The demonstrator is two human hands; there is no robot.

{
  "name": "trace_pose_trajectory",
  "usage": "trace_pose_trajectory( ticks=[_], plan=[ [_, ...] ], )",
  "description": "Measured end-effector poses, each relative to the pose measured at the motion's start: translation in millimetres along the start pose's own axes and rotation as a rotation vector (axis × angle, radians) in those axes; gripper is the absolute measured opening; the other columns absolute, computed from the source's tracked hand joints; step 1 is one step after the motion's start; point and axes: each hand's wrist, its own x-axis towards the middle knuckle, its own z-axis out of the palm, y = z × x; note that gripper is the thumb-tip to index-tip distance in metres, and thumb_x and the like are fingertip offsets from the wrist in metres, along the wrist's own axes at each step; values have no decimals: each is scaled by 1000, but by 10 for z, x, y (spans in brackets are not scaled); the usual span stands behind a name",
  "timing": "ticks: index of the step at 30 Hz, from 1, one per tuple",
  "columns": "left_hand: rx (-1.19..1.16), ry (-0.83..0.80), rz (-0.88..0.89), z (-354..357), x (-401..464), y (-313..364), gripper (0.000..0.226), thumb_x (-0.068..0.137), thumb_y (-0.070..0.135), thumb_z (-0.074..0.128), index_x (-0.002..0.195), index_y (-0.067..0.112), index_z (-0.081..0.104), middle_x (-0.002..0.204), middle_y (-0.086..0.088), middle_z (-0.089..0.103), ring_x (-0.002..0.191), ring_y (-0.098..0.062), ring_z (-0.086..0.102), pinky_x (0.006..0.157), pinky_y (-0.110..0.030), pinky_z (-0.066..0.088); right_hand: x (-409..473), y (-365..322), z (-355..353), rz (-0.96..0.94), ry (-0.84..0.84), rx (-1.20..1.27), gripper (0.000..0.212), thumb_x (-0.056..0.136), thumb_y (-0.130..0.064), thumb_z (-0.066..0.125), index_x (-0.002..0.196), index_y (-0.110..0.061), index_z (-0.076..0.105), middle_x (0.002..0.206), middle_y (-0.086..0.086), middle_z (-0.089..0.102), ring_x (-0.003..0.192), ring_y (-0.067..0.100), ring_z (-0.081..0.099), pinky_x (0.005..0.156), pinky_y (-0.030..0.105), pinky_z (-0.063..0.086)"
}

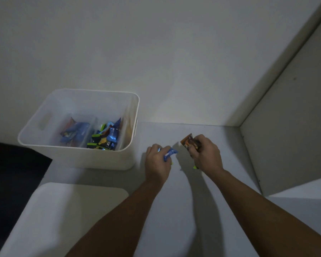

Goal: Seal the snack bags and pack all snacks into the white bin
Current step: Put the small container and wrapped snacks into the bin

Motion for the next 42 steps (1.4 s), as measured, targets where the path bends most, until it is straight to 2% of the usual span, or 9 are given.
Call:
trace_pose_trajectory(
  ticks=[6,10,15,23,30,34,36,39,42],
  plan=[
    [-82,111,-23,-626,712,529,31,68,2,62,94,16,74,81,-11,56,80,-32,56,68,-40,49,339,-584,-354,-55,53,57,14,84,-34,62,88,-22,55,82,4,65,77,28,59,65,37,48],
    [-117,202,-47,-1091,1060,587,34,67,2,62,95,14,76,82,-15,59,77,-34,59,67,-39,50,541,-1063,-496,-112,63,72,15,85,-33,62,90,-21,56,84,3,66,78,28,60,67,38,50],
    [-84,265,-123,-1699,1298,310,31,68,3,61,92,15,77,82,-16,60,77,-34,60,69,-40,51,691,-1674,-463,-196,51,90,15,84,-32,62,90,-19,57,84,4,67,78,28,59,67,37,49],
    [-32,256,-311,-2333,1355,-390,32,76,4,64,105,11,75,95,-15,64,87,-30,63,76,-33,51,707,-2470,89,-234,-77,78,18,85,-33,62,96,-20,57,89,5,70,84,29,61,68,34,47],
    [-94,173,-461,-2327,1328,-749,30,78,10,70,108,9,73,108,-12,69,97,-27,66,84,-29,51,701,-2725,588,-143,-135,18,23,91,-30,59,108,-15,57,101,12,67,90,34,60,65,31,39],
    [-165,76,-549,-2274,1269,-806,20,79,13,71,99,8,74,99,-11,72,88,-24,65,74,-24,46,687,-2767,729,-54,-152,29,23,91,-30,58,107,-13,58,102,15,65,96,35,59,68,32,41],
    [-213,9,-641,-2250,1259,-801,23,81,24,71,99,10,72,99,-9,72,90,-23,65,73,-25,45,688,-2782,783,-17,-179,56,23,93,-29,57,108,-12,59,105,15,66,98,36,60,71,31,42],
    [-313,-149,-783,-2273,1316,-742,48,92,45,54,116,6,63,120,-12,63,104,-29,59,81,-34,49,681,-2812,851,59,-280,144,33,93,-37,57,114,-12,58,106,15,69,98,35,66,82,38,54],
    [-288,-179,-861,-2339,1351,-650,61,100,50,31,133,2,50,139,-16,50,125,-32,47,103,-38,35,662,-2839,843,117,-362,135,43,95,-43,54,126,-12,54,115,17,67,100,36,66,86,49,57]
  ],
)
